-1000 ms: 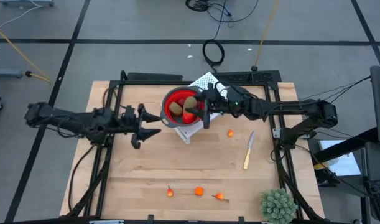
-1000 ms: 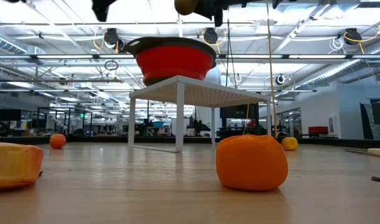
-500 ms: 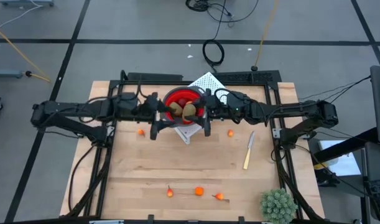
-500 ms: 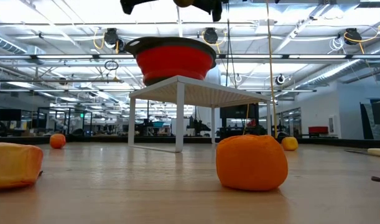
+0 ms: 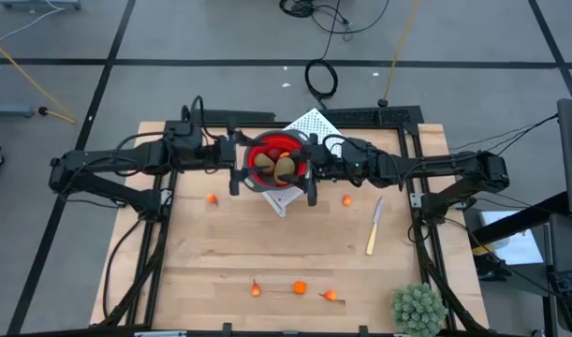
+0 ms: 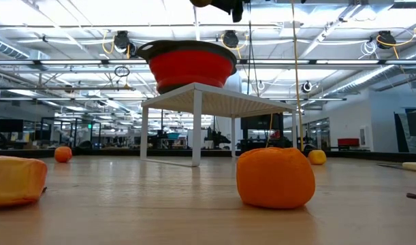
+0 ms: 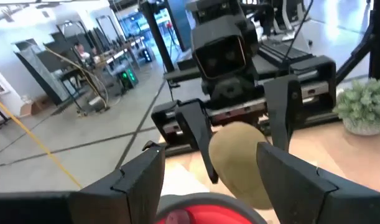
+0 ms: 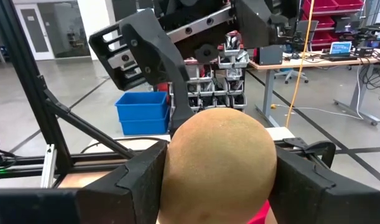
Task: Pick & Place Fruit
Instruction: Put the kiwi into the red strainer bowl on the shelf
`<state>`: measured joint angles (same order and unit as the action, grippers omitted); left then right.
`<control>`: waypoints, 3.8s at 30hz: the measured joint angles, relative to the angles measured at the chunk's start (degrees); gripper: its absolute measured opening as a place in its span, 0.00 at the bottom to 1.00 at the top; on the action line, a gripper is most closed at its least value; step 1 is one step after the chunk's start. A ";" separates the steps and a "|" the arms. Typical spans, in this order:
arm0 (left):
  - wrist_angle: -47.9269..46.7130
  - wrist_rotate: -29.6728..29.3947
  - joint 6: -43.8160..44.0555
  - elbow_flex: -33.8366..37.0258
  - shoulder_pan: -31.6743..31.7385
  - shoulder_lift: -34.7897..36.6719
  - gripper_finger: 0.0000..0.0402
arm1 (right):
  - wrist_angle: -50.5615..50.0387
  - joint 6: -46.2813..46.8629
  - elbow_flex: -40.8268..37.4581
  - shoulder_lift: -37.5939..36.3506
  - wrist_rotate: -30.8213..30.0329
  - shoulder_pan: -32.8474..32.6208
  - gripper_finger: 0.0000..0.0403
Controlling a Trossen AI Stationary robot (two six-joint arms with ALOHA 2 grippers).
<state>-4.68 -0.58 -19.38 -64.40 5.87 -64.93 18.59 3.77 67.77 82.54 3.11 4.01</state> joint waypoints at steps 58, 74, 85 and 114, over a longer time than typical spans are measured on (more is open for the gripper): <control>-11.01 -4.14 -2.57 0.11 -1.53 -1.06 0.63 | 2.33 0.07 0.11 -0.04 -0.01 0.37 0.53; -4.60 -6.32 4.51 0.07 -3.69 -5.38 0.63 | 4.73 -0.16 0.02 -0.08 -0.38 -0.07 0.53; 0.82 -3.10 13.38 0.05 -3.70 -7.99 0.63 | 4.59 -2.87 0.00 -0.04 -3.46 -1.80 0.53; 1.86 0.07 18.03 0.04 -3.72 -8.59 0.41 | 3.65 -4.02 -0.07 0.00 -6.36 -4.09 0.55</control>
<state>-2.82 -0.51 -1.35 -64.36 2.15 -73.52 22.24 -0.25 67.70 82.54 -3.25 -0.08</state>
